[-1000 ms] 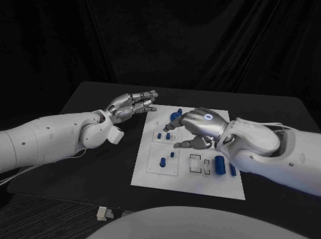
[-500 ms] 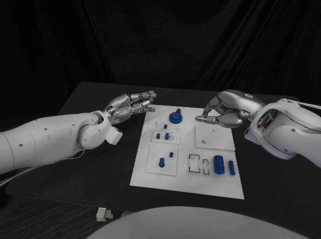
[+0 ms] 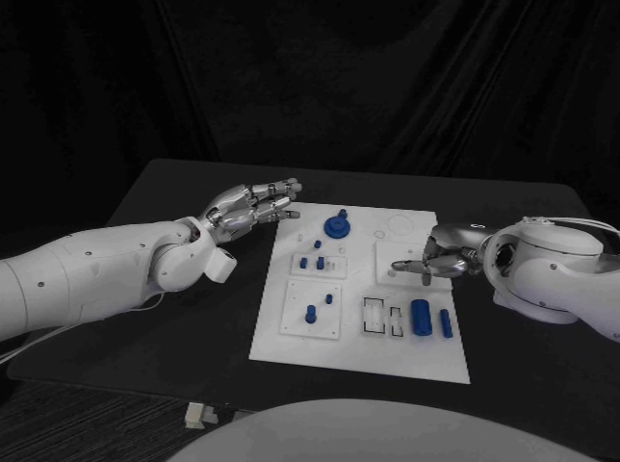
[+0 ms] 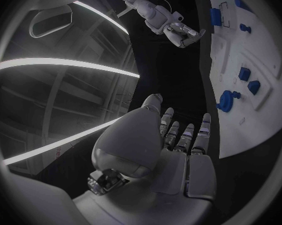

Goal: Assemble the parts on the task board

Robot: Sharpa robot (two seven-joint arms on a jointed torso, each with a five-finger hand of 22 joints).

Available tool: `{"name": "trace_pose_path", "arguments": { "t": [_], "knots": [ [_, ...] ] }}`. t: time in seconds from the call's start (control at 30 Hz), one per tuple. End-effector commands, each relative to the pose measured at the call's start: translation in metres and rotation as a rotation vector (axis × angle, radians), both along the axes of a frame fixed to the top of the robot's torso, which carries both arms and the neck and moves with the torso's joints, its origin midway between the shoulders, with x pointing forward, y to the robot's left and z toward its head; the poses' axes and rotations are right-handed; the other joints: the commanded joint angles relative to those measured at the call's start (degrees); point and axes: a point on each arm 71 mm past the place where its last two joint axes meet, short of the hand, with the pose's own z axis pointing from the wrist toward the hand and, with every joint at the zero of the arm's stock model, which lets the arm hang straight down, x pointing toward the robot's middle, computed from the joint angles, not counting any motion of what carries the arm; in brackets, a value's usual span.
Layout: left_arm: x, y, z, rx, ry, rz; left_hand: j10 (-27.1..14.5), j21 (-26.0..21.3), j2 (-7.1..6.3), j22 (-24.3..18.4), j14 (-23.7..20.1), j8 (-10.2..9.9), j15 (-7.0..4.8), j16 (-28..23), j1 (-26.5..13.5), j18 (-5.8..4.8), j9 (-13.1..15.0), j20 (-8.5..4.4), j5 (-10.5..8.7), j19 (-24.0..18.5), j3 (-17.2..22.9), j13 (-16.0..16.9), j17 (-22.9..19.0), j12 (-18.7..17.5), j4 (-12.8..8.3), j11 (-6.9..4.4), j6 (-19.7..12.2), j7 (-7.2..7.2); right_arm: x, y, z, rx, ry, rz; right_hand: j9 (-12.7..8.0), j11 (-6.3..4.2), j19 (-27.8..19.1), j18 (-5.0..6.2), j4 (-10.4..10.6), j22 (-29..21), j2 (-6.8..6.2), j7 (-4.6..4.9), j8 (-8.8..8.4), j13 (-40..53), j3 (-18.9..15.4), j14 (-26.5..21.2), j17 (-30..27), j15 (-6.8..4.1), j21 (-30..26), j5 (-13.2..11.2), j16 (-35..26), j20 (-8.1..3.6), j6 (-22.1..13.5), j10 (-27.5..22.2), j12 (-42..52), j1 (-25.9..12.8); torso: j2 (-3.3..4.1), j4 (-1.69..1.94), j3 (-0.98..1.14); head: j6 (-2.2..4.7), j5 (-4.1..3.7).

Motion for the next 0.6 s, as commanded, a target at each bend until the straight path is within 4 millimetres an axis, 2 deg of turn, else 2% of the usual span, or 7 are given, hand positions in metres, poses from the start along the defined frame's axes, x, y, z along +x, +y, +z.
{"name": "trace_pose_path", "arguments": {
  "t": [0.03, 0.3, 0.4, 0.47, 0.5, 0.53, 0.6],
  "knots": [
    [-0.0007, -0.0017, 0.0001, -0.022, 0.0, -0.009, 0.02, 0.29, 0.64, -0.09, -0.01, 0.27, 0.43, 0.28, -0.06, -0.37, 0.07, 0.11, 0.28, 0.22, 0.33, 0.08, 0.05, 0.25, 0.05, 0.57, 0.2, 0.06, -0.0023, -0.006, -0.0079, -0.123, 0.057, -0.041, 0.34, -0.38, 1.99, -1.13, -0.03, 11.96, -0.07, -0.1, 0.35, 15.06, -0.79, 5.95, 15.06, -0.42, 0.29, -0.28, 0.14, -0.42, 0.56, 5.98, 0.14, -0.69, 0.0, 0.02, 0.03, -0.01, 0.02],
    [-0.0014, -0.0013, -0.0012, -0.023, 0.002, -0.01, 0.02, 0.29, 0.69, -0.11, -0.02, 0.27, 0.44, 0.28, -0.05, -0.39, 0.06, 0.12, 0.3, 0.23, 0.41, 0.07, 0.05, 0.24, 0.06, 0.64, 0.17, 0.1, -0.0032, -0.0079, -0.0122, -0.166, 0.08, -0.06, 2.97, -1.35, 1.79, -1.07, -0.11, 11.88, 1.24, -1.17, 1.61, 15.06, -4.35, 5.95, 15.06, -1.22, 0.35, -0.34, 0.14, -1.15, 3.31, 5.98, 0.14, -1.04, -0.09, 0.02, 0.01, -0.01, 0.2],
    [-0.0016, -0.0011, -0.0017, -0.023, 0.003, -0.01, 0.02, 0.29, 0.69, -0.11, -0.02, 0.27, 0.44, 0.28, -0.05, -0.39, 0.06, 0.12, 0.3, 0.23, 0.41, 0.07, 0.05, 0.24, 0.06, 0.64, 0.17, 0.1, -0.0036, -0.0084, -0.0133, -0.18, 0.087, -0.065, 6.08, -2.02, 1.71, -1.06, -0.11, 11.86, 1.85, -1.91, 3.74, 15.06, -5.87, 5.95, 15.06, -1.74, 0.43, 0.14, 0.14, -1.64, 4.2, 5.98, 0.14, 0.21, -0.09, 0.02, 0.01, -0.01, 0.13],
    [-0.0016, -0.0009, -0.0021, -0.023, 0.004, -0.01, 0.02, 0.29, 0.69, -0.11, -0.02, 0.27, 0.44, 0.28, -0.05, -0.39, 0.06, 0.12, 0.3, 0.23, 0.41, 0.07, 0.05, 0.24, 0.06, 0.64, 0.17, 0.1, -0.004, -0.0087, -0.0142, -0.188, 0.093, -0.067, 11.65, -2.51, 1.58, -0.97, -0.09, 11.81, 2.72, -2.85, 7.73, 15.06, -7.65, 5.95, 15.06, -2.18, 0.38, 0.29, 0.14, -2.35, 3.45, 5.98, 0.14, 0.98, -0.09, 0.03, 0.0, -0.01, 0.07],
    [-0.0017, -0.0009, -0.0023, -0.023, 0.004, -0.01, 0.02, 0.29, 0.69, -0.11, -0.02, 0.27, 0.44, 0.28, -0.05, -0.39, 0.06, 0.12, 0.3, 0.23, 0.41, 0.07, 0.05, 0.24, 0.06, 0.64, 0.17, 0.1, -0.0043, -0.0088, -0.0146, -0.193, 0.096, -0.068, 15.23, -2.96, 1.55, -1.02, -0.11, 11.81, 3.15, -2.89, 10.2, 15.06, -8.55, 5.95, 15.06, -2.42, 0.43, 0.45, 0.14, -2.41, 2.57, 5.98, 0.14, 1.46, -0.09, 0.04, 0.0, -0.01, 0.05],
    [-0.0017, -0.0008, -0.0025, -0.023, 0.005, -0.01, 0.02, 0.29, 0.69, -0.11, -0.02, 0.27, 0.44, 0.28, -0.05, -0.39, 0.06, 0.12, 0.3, 0.23, 0.41, 0.07, 0.05, 0.24, 0.06, 0.64, 0.17, 0.1, -0.0045, -0.009, -0.0151, -0.197, 0.099, -0.069, 21.08, -3.44, 1.51, -1.04, -0.28, 11.8, 3.84, -2.76, 13.26, 15.06, -10.25, 5.95, 15.06, -2.64, 0.51, 0.39, 0.14, -2.64, -0.83, 5.98, 0.14, 2.03, -0.09, 0.05, 0.0, -0.01, 0.06],
    [-0.0017, -0.0007, -0.0028, -0.023, 0.005, -0.01, 0.01, 0.28, 0.72, -0.19, -0.04, 0.26, 0.45, 0.27, -0.05, -0.4, 0.05, 0.12, 0.31, 0.19, 0.47, 0.07, 0.04, 0.22, 0.06, 0.69, 0.12, 0.13, -0.0051, -0.0094, -0.0161, -0.206, 0.106, -0.069, 23.28, -3.11, 1.49, -1.02, -0.13, 11.79, 4.23, -3.27, 14.7, 15.06, -10.8, 5.95, 15.06, -2.66, 0.52, 0.6, 0.14, -2.72, -0.86, 5.98, 0.14, 2.37, -0.09, 0.05, -0.01, -0.01, 0.07]
  ]
}}
